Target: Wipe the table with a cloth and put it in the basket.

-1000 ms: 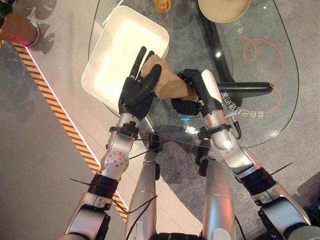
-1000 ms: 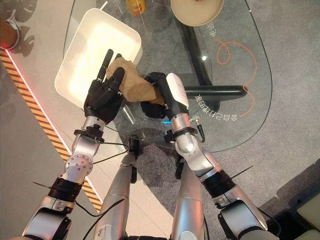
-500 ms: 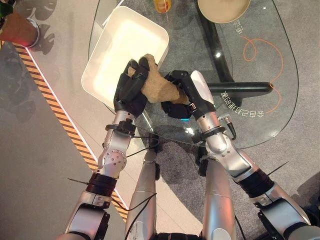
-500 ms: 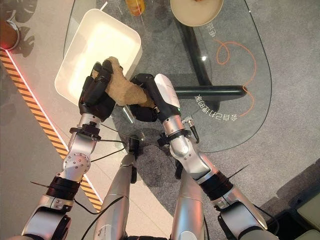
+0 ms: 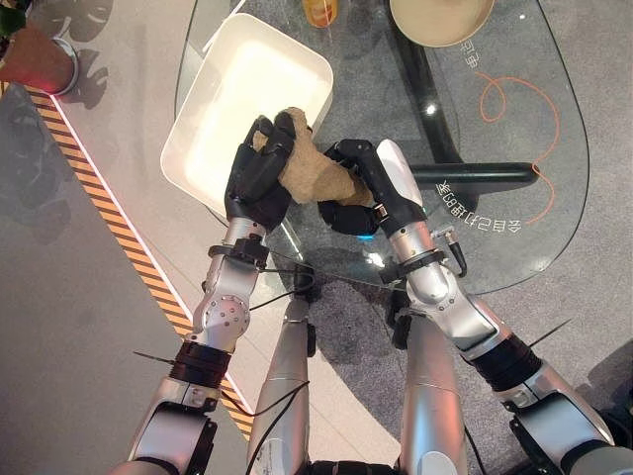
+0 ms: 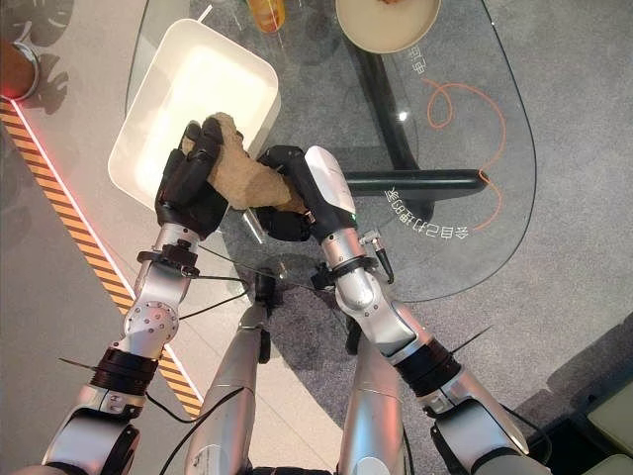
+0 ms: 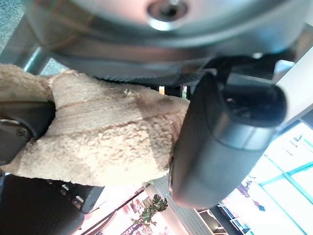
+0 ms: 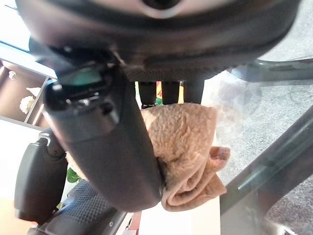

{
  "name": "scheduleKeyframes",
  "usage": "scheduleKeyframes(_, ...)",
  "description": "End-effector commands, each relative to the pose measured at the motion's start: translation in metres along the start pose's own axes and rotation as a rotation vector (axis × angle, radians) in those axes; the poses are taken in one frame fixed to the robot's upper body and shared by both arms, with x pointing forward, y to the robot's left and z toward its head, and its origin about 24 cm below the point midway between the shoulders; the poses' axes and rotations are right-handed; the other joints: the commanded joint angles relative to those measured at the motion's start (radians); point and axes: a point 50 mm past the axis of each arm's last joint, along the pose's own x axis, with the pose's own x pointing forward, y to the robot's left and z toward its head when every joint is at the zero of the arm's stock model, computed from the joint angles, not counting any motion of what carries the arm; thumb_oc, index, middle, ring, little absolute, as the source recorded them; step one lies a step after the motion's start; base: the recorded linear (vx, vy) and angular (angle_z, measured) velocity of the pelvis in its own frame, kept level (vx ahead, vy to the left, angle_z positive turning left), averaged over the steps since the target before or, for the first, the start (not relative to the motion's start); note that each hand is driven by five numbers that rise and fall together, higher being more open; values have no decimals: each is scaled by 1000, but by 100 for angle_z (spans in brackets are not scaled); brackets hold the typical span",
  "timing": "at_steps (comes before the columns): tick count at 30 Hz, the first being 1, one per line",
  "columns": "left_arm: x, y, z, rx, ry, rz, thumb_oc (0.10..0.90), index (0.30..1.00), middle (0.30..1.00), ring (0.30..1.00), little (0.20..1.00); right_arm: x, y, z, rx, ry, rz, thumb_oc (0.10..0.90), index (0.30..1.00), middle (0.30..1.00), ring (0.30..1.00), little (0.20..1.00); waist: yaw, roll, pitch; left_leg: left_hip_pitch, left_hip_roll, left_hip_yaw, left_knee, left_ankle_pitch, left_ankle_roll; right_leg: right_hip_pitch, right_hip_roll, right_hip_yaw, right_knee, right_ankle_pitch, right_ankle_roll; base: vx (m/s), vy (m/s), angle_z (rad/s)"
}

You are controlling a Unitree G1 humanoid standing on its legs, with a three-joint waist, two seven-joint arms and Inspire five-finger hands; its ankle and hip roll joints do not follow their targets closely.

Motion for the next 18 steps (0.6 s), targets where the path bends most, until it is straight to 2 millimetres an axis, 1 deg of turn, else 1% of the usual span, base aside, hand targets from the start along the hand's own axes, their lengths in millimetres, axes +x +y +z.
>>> scheduleKeyframes(1,12,-54,24,11,-160,-278,100,300,300,300,200,27,-40,82,127,-387,-220,800,900,900,900,900,0,-23,-24,48,-117,87,79,-142,114,81,93,21,-197,114,10,0,0,0)
scheduleKeyframes(16,9,-50,49,65,-400,-125,100,300,300,300,200,29,-39,82,137,-384,-230,800,900,900,900,900,6,-26,-24,46,-119,82,72,-135,112,81,95,17,-198,112,9,0,0,0)
scheduleKeyframes(18,6,-47,56,66,-476,-72,100,300,300,300,200,29,-39,82,139,-382,-236,800,900,900,900,900,9,-27,-24,47,-121,79,72,-136,111,82,95,15,-196,109,7,0,0,0)
